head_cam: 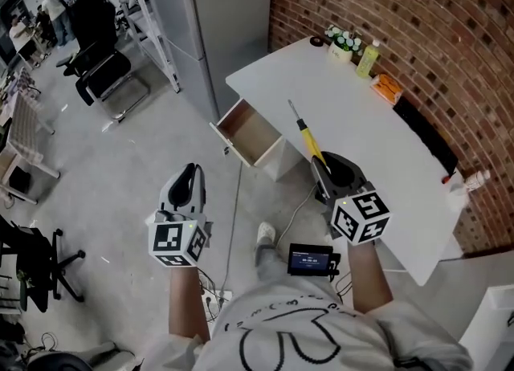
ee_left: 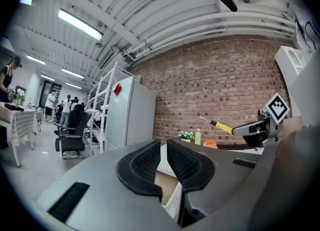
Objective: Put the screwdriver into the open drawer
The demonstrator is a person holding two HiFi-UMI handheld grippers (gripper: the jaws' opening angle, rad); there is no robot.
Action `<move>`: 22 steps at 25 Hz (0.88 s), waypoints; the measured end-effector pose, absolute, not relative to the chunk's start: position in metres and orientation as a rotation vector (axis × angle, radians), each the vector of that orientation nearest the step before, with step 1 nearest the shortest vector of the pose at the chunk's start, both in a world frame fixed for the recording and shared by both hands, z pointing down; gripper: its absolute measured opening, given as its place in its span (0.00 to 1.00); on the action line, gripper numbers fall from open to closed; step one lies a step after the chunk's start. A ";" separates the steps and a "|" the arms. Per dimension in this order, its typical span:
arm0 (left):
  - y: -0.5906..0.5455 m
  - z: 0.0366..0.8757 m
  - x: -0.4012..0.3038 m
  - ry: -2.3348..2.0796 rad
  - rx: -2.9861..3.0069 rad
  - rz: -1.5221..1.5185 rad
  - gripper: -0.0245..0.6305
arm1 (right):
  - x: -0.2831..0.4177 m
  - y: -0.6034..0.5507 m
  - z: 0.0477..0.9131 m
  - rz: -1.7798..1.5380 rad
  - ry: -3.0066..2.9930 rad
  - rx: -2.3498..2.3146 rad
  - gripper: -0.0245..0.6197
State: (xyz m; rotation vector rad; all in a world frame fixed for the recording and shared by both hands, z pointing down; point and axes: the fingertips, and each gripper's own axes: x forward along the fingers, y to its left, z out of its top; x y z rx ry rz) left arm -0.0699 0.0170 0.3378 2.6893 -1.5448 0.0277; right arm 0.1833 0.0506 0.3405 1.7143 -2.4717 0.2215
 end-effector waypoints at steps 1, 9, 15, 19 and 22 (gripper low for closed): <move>0.006 0.338 -0.069 -1.548 2.681 0.024 0.11 | 0.185 0.040 0.341 0.226 -2.473 1.709 0.15; -0.075 0.340 -0.068 -1.610 2.647 0.067 0.06 | 0.191 -0.047 0.344 0.274 -2.491 1.683 0.15; -0.136 0.343 -0.081 -1.658 2.608 0.095 0.05 | 0.187 -0.114 0.350 0.302 -2.495 1.649 0.15; -0.163 0.349 -0.095 -1.705 2.569 0.101 0.05 | 0.181 -0.150 0.360 0.303 -2.493 1.610 0.15; -0.175 0.351 -0.110 -1.739 2.534 0.112 0.05 | 0.172 -0.170 0.364 0.323 -2.491 1.580 0.15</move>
